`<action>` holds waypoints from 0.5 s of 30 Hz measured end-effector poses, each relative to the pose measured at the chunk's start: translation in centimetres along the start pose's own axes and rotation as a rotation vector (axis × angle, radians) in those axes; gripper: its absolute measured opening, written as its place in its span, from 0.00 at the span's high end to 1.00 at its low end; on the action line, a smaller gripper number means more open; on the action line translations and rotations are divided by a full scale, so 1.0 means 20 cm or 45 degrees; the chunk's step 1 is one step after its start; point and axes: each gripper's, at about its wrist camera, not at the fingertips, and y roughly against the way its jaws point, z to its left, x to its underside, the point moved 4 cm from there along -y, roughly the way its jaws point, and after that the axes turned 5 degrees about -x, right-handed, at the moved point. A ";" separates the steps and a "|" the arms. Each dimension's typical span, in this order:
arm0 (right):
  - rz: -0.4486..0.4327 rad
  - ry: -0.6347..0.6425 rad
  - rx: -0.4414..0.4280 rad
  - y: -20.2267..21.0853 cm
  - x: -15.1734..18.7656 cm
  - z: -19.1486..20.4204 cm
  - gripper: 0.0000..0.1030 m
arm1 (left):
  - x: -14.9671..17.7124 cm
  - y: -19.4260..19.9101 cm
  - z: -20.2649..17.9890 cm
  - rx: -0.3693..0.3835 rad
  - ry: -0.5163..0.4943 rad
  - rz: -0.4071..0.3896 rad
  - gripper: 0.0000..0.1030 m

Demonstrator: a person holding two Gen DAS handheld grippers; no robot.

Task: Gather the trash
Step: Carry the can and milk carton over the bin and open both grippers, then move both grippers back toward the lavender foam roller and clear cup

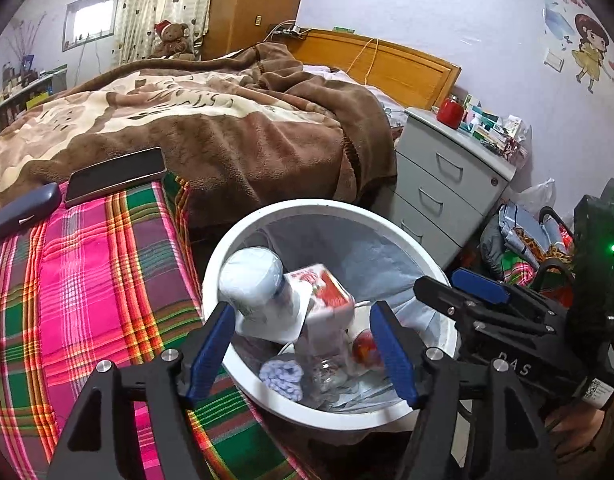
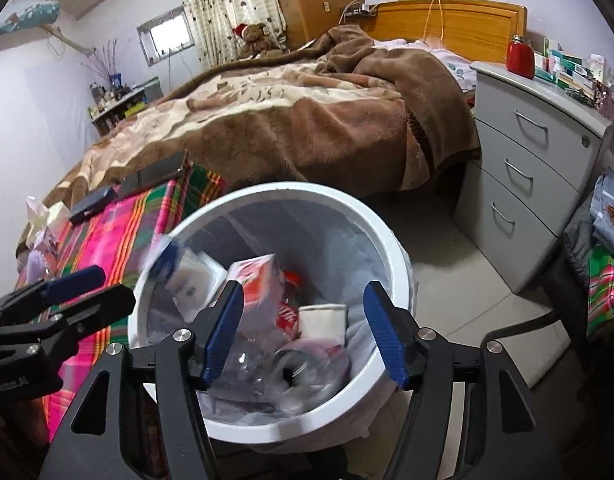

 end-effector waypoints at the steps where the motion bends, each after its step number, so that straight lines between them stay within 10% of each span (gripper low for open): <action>1: -0.001 -0.001 0.002 0.00 0.00 0.00 0.38 | 0.00 0.01 0.00 0.001 -0.001 -0.007 0.32; 15: -0.044 0.025 -0.045 0.05 0.00 0.12 0.38 | 0.06 0.19 0.13 -0.044 0.058 -0.073 0.32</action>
